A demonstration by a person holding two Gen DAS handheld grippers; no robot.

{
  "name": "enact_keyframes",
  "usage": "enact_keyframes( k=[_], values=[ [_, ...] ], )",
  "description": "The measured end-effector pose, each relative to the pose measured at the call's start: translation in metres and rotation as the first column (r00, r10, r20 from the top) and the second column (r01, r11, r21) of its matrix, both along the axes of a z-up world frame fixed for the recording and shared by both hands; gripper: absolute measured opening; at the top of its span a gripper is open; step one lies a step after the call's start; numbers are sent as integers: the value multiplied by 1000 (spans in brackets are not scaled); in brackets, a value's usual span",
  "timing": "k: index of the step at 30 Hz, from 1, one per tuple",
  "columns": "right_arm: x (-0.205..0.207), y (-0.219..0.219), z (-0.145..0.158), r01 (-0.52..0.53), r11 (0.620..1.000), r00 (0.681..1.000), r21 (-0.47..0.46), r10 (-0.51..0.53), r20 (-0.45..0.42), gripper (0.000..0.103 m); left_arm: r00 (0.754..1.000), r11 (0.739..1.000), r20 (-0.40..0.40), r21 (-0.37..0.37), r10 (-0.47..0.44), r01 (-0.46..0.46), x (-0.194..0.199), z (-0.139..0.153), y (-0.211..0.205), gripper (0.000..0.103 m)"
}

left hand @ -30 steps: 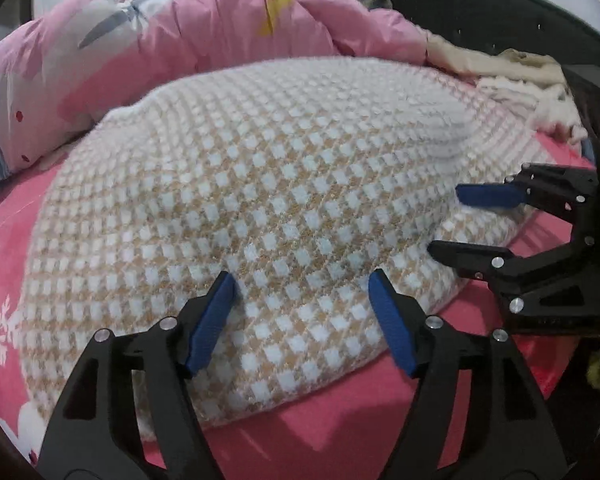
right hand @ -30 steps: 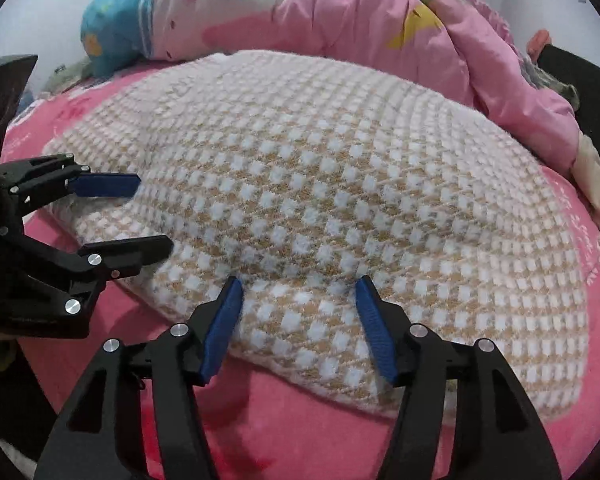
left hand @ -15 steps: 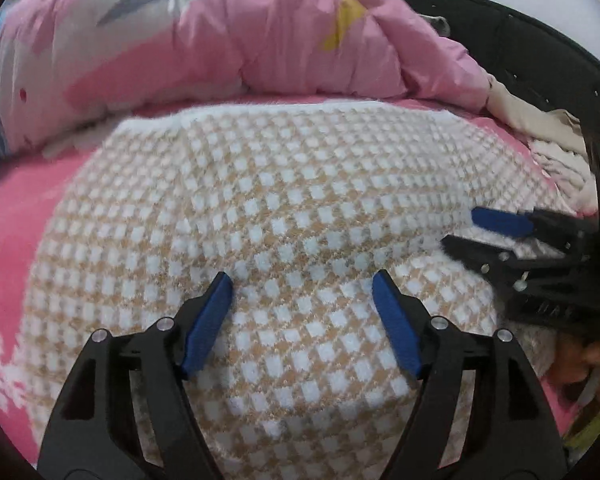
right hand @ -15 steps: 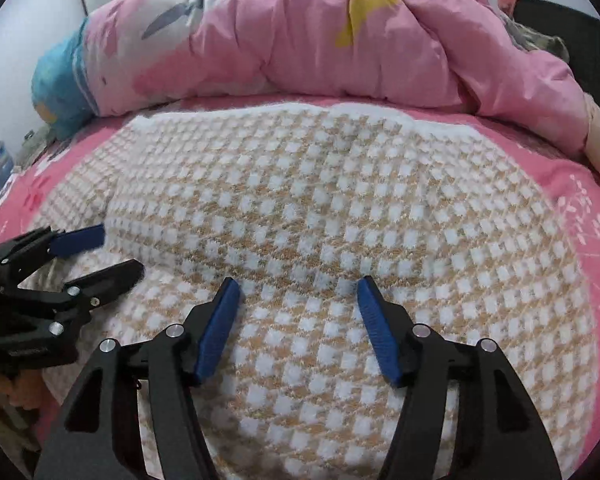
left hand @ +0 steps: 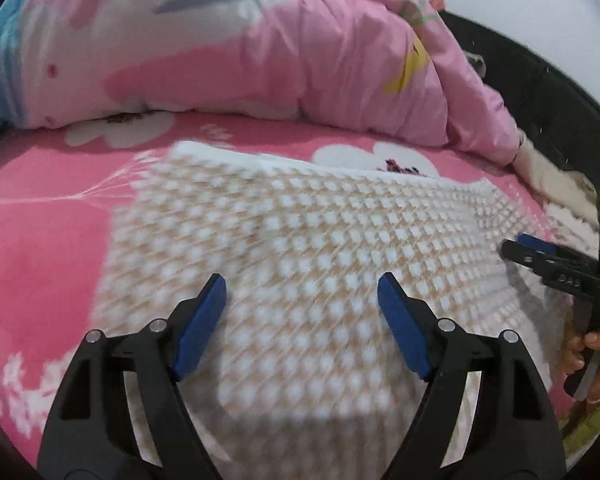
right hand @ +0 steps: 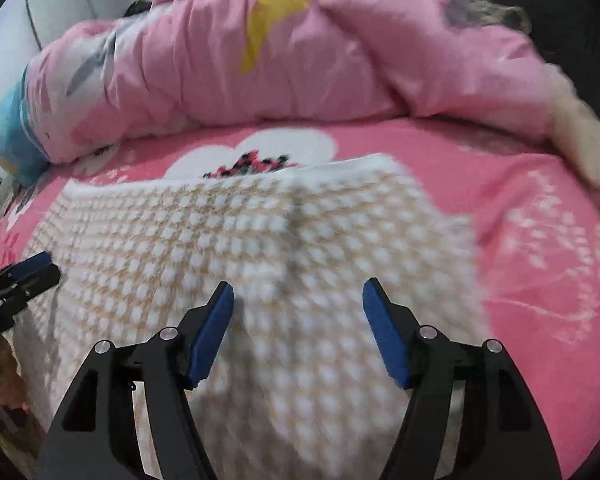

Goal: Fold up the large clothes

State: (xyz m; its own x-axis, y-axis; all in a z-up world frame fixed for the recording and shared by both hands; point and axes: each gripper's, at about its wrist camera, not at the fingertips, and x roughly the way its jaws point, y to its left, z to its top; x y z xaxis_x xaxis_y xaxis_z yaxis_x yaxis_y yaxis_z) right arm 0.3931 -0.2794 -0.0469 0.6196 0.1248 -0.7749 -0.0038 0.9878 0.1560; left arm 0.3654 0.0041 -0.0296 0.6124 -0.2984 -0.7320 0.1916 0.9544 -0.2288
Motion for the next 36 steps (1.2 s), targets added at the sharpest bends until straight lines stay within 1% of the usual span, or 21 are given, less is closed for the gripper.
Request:
enact_keyframes(
  k=[1,3,5,6,7,9,11,14,15,16,17,18,19,20,22,24,25,27,30,32,36],
  values=[
    [-14,-10,3,15,1000,1000,27,-15,12,65,1000,1000,16,-9,7,-7,-13,3,13,75],
    [-50,-25,-7,48,998,999,42,-49,13,65,999,999,19,11,32,-33,-21,2,30,75],
    [-55,-35,-35,57,997,998,46,-55,-43,65,998,998,-34,39,48,-47,-11,-20,36,75],
    [-57,-37,-41,51,997,998,54,-49,-37,65,998,998,-46,48,48,-46,-7,-27,36,75],
    [-59,-36,-42,44,998,999,47,-43,-20,65,998,997,-28,61,48,-47,-10,-29,35,75],
    [-66,-31,-28,61,998,998,22,-61,-22,65,998,994,-11,90,58,-56,-18,-19,32,75],
    [-82,-23,-11,61,998,998,14,-61,-5,65,998,996,7,74,55,-55,-33,-4,31,75],
    [-125,-9,11,12,1000,998,1,-12,62,65,995,997,92,63,29,-35,-78,16,31,75],
    [-145,1,12,-2,999,997,-34,5,80,70,995,998,97,63,21,-27,-89,16,31,75],
    [-152,5,9,-8,999,997,-52,12,81,75,996,997,83,71,17,-23,-102,9,31,75],
    [-160,8,2,-15,997,998,-74,20,67,76,998,997,59,79,15,-20,-108,1,31,75],
    [-162,7,-17,-16,995,1000,-96,17,12,77,1000,995,9,97,23,-24,-110,-16,30,75],
    [-159,7,-37,-5,994,999,-113,0,-46,78,999,993,-11,114,35,-34,-108,-27,28,75],
    [-160,6,-45,2,993,998,-121,-9,-57,78,999,988,17,150,40,-42,-109,-39,20,75],
    [-165,18,-35,23,984,999,-177,-30,-39,78,997,974,61,218,46,-58,-120,-33,10,75],
    [-179,28,-13,12,988,1000,-157,-13,-3,78,997,981,64,182,53,-63,-130,-21,10,75],
    [-186,32,-5,9,989,1000,-150,-6,18,80,995,987,72,144,61,-71,-140,-11,13,75],
    [-208,42,12,14,987,998,-157,-4,64,85,994,990,81,112,77,-86,-156,0,16,77],
    [-243,54,29,1,994,993,-111,12,118,89,994,996,79,40,75,-78,-187,19,17,84],
    [-258,60,36,2,996,991,-91,10,136,90,994,998,92,28,62,-64,-206,30,9,87],
    [-282,73,47,2,997,988,-75,10,152,94,989,996,138,56,58,-66,-238,51,-4,92]
  ],
)
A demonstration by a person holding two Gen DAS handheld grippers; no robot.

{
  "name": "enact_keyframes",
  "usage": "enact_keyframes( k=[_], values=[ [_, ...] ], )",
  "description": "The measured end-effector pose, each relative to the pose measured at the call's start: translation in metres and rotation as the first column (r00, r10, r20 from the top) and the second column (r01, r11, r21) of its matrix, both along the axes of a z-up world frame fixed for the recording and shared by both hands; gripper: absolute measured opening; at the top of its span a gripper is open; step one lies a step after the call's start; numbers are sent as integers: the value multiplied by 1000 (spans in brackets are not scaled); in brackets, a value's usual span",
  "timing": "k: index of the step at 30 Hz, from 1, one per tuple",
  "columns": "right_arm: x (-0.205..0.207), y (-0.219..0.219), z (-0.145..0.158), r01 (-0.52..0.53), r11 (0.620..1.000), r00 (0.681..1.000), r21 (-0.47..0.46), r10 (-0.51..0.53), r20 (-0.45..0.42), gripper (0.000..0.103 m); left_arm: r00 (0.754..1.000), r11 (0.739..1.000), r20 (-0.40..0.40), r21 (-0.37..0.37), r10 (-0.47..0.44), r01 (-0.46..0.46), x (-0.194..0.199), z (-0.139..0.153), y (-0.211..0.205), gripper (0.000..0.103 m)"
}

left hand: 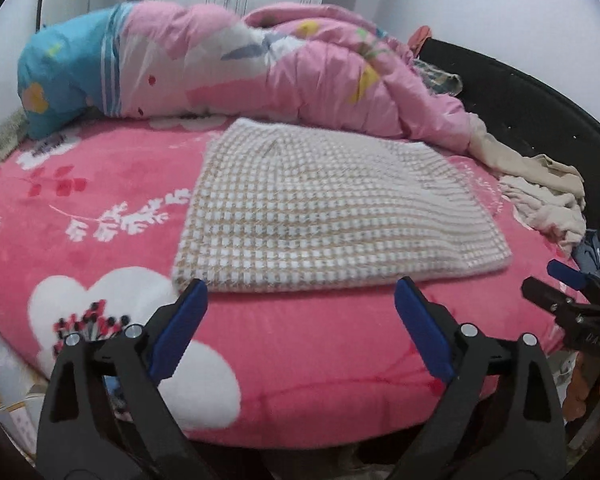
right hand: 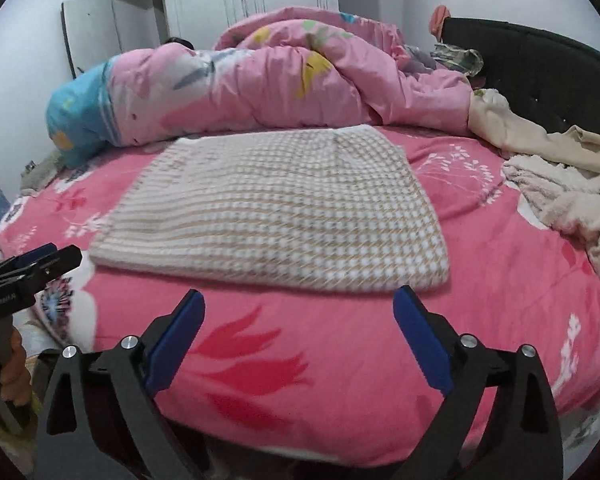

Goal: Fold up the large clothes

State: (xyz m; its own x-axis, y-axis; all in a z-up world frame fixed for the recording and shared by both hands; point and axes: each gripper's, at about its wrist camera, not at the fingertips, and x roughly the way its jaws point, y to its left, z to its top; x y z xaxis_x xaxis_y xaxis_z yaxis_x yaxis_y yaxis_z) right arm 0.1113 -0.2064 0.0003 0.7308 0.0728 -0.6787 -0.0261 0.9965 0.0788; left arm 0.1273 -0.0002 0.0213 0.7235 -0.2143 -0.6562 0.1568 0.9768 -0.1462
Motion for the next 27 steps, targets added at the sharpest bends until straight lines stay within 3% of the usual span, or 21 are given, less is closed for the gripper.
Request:
enact_keyframes(
  k=[7,12,18,27],
  values=[
    [-27,13,12,72,995,996,-72,-68,50,95,995,991,53,98,86,-90,-31,25,-4,95],
    [-38,23,24,113,984,989,-140,-97,114,97,983,963,84,202,164,-178,-42,32,-9,95],
    [-45,38,38,163,959,973,-233,-117,200,97,983,965,86,191,164,-178,-44,34,-7,95],
    [-32,44,30,113,973,989,-203,-90,122,97,985,970,69,177,155,-165,-38,21,-12,95]
  ],
)
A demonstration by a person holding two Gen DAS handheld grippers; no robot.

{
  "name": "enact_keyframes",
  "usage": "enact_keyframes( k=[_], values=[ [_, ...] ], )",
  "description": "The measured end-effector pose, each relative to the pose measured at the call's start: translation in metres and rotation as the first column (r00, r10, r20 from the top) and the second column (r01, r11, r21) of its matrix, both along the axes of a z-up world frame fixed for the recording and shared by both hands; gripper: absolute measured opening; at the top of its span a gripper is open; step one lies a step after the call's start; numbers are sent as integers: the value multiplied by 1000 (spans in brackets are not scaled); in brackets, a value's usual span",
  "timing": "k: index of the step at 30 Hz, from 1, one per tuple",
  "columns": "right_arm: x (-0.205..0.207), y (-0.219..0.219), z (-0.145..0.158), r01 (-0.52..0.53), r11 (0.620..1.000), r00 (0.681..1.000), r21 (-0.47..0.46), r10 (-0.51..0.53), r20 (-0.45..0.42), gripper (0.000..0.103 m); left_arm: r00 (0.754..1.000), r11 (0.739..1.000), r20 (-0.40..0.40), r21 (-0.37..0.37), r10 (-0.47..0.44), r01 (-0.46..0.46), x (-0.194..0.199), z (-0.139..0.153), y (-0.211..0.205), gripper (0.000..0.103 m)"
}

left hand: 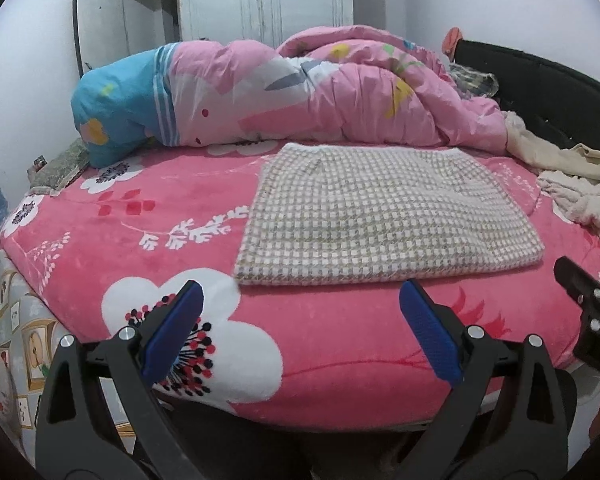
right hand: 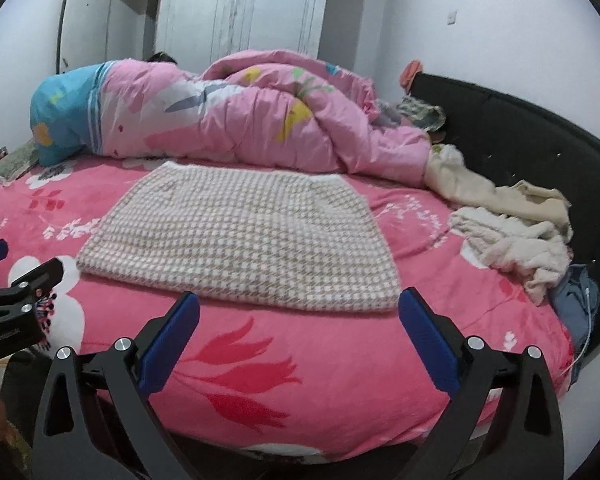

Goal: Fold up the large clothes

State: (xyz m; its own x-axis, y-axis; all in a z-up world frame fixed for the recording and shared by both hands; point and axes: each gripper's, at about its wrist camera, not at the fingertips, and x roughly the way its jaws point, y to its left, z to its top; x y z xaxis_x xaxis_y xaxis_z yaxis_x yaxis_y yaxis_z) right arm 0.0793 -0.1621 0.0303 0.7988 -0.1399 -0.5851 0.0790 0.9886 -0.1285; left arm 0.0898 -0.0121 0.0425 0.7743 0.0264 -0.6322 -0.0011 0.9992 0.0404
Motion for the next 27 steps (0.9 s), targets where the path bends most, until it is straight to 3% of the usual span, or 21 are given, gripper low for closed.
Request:
enact_keyframes(
  k=[4,14,27],
  values=[
    [7,3,-8,-11,1000,999,21,12,-44,97,999,1000,-43,-12,15,-16,7,-9,1,95],
    [17,7,-25,-15,997,990,75,26,-142,97,988,990,-156,-141,5,-28,19,-30,17,95],
    [19,5,-31,-5,994,980,114,28,-199,97,979,994,-202,-112,-29,7,19,-36,4,95]
  ],
)
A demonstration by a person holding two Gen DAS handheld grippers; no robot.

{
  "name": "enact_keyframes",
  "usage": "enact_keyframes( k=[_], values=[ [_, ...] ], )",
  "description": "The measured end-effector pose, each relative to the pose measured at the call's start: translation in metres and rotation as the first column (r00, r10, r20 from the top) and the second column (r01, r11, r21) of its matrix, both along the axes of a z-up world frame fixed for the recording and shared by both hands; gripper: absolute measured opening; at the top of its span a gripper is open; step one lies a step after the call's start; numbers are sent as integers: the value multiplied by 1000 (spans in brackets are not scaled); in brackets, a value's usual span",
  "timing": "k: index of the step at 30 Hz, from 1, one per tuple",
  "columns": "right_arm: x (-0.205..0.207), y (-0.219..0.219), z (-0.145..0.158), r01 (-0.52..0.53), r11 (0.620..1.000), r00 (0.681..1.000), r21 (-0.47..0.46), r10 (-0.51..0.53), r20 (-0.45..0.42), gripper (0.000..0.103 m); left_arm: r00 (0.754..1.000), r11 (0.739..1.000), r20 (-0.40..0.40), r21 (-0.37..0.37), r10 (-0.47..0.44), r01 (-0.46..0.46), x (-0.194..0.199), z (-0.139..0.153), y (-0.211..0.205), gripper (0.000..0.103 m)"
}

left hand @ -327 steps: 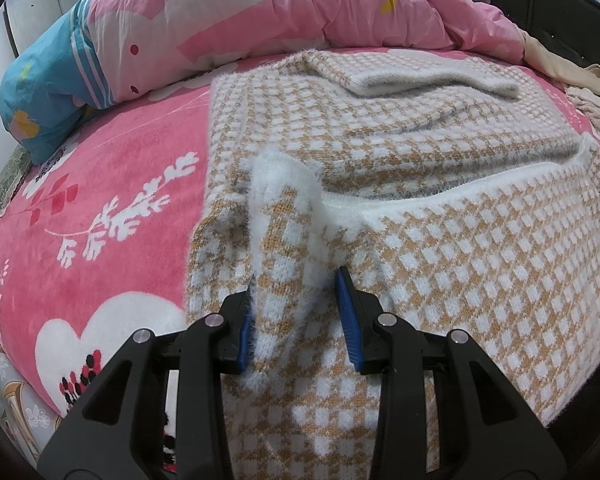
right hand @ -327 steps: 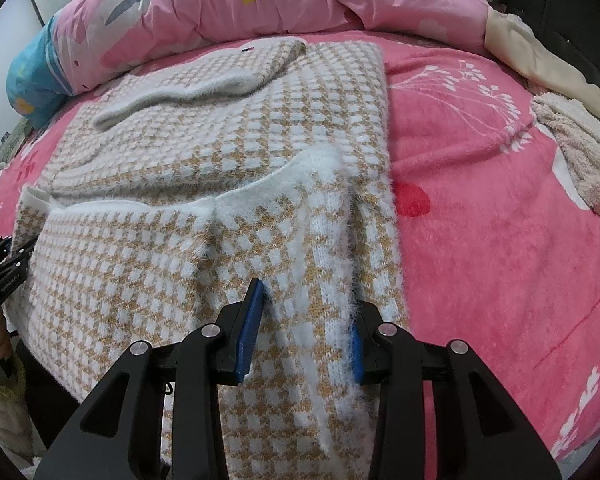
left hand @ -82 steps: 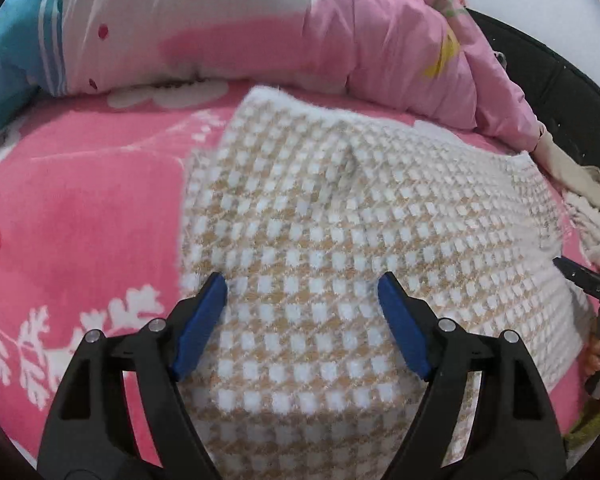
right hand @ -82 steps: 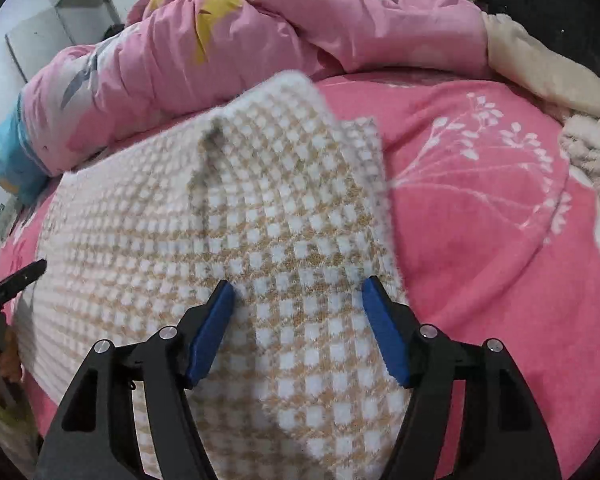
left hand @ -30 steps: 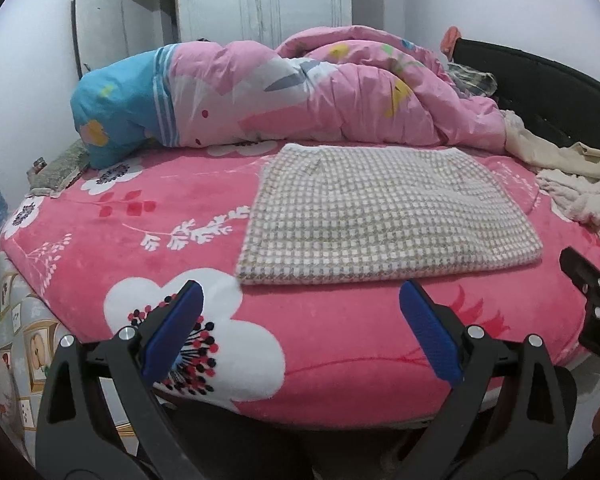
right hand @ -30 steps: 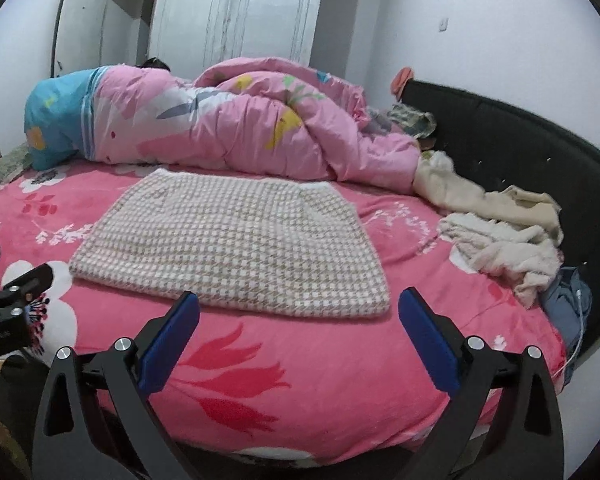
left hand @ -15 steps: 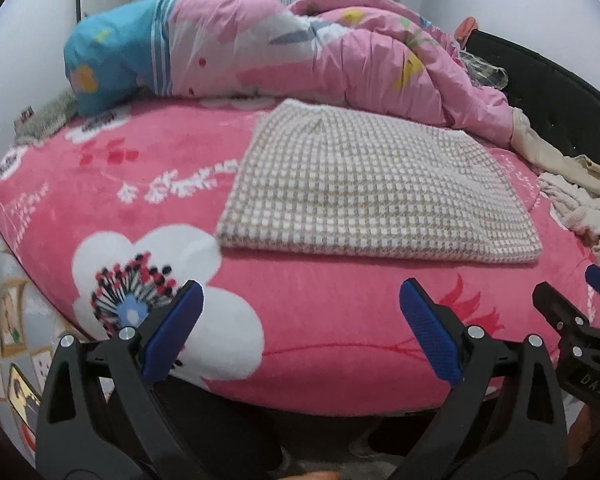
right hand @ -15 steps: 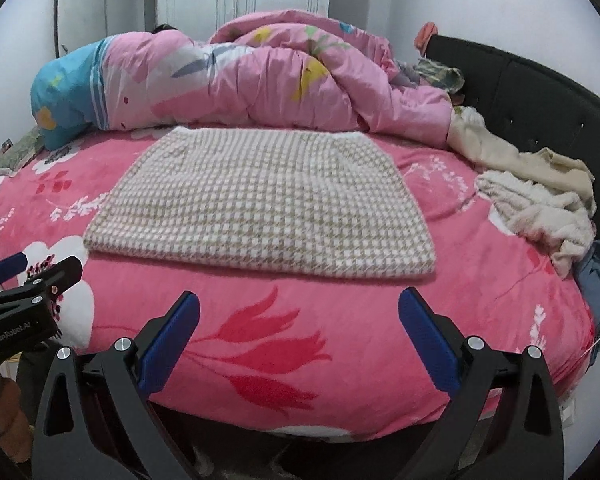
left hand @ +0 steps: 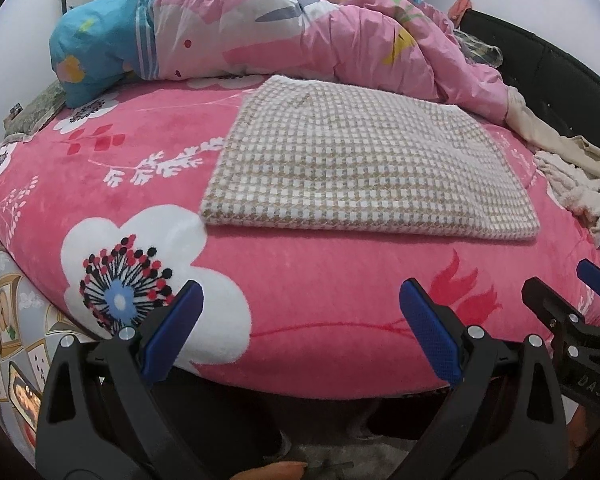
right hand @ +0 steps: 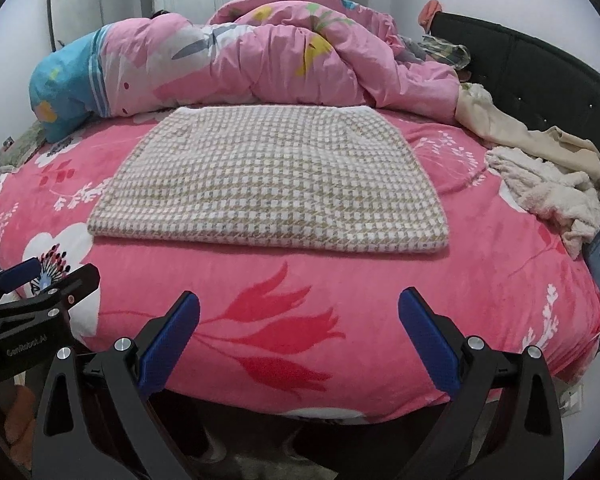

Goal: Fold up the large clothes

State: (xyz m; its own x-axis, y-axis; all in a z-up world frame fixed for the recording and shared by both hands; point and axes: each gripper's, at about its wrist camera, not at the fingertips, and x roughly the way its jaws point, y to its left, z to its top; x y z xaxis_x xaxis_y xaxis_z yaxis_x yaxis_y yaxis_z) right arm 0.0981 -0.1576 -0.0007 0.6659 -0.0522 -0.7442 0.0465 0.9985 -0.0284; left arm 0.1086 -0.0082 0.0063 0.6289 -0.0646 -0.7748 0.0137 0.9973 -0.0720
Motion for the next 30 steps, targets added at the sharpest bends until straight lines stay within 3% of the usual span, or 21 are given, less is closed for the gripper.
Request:
enact_keyframes(
  k=[30],
  values=[
    [2,2,1,-9,1000,1000,-2,9,-3,97,1000,1000,2,13,1,-1,1,1,-1,95]
  ],
)
